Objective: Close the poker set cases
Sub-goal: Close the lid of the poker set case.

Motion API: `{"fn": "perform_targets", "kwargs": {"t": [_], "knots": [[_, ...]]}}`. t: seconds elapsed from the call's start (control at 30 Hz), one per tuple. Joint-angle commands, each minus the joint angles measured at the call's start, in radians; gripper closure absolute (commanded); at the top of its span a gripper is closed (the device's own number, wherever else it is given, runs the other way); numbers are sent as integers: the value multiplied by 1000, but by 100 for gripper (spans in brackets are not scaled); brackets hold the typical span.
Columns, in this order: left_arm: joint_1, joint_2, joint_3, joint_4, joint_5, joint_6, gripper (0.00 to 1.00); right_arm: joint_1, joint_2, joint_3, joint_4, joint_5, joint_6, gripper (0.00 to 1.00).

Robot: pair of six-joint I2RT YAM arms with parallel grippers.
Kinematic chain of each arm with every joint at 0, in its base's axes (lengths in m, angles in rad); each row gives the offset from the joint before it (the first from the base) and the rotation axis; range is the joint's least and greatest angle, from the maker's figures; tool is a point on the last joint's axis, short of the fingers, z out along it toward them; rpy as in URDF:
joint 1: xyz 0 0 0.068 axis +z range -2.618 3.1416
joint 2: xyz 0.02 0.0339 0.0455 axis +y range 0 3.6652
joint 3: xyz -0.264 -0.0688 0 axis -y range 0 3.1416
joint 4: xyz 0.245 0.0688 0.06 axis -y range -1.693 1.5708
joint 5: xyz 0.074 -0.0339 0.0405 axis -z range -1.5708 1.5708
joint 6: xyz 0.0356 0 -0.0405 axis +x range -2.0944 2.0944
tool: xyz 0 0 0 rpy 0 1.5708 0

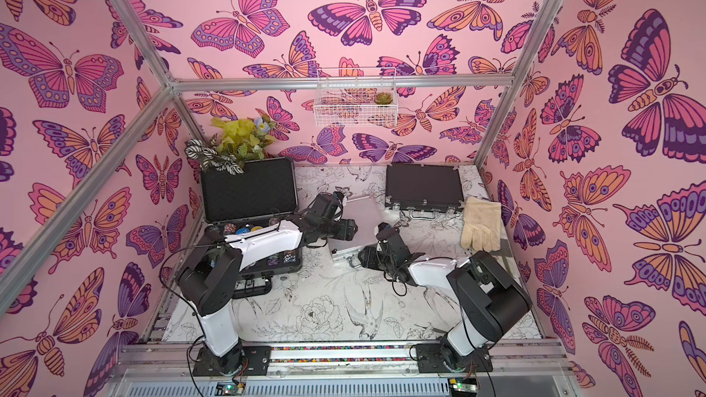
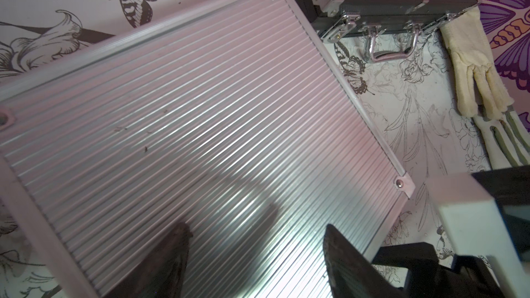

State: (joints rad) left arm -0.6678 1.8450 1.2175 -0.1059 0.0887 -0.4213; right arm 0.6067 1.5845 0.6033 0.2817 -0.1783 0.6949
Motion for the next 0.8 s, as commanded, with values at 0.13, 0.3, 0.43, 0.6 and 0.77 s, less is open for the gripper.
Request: {"fn": "perform_targets", "kwargs": {"t": [0.13, 0.3, 0.43, 0.6, 0.77], "knots": [[3, 36, -42, -147, -9, -20, 26, 7, 77, 45, -5, -51, -118, 45], [2, 32, -37, -153, -12, -18, 26, 7, 82, 79, -58, -54, -140, 44], [-3, 31, -37, -155, -13, -21, 26, 4, 83, 93, -83, -78, -141, 44], [-7, 21, -43, -166, -30, -24, 26, -7, 50, 81, -48, -151, -70, 47], [-16, 19, -31, -171, -33, -20, 26, -11, 22, 59, -14, -149, -5, 48]]}}
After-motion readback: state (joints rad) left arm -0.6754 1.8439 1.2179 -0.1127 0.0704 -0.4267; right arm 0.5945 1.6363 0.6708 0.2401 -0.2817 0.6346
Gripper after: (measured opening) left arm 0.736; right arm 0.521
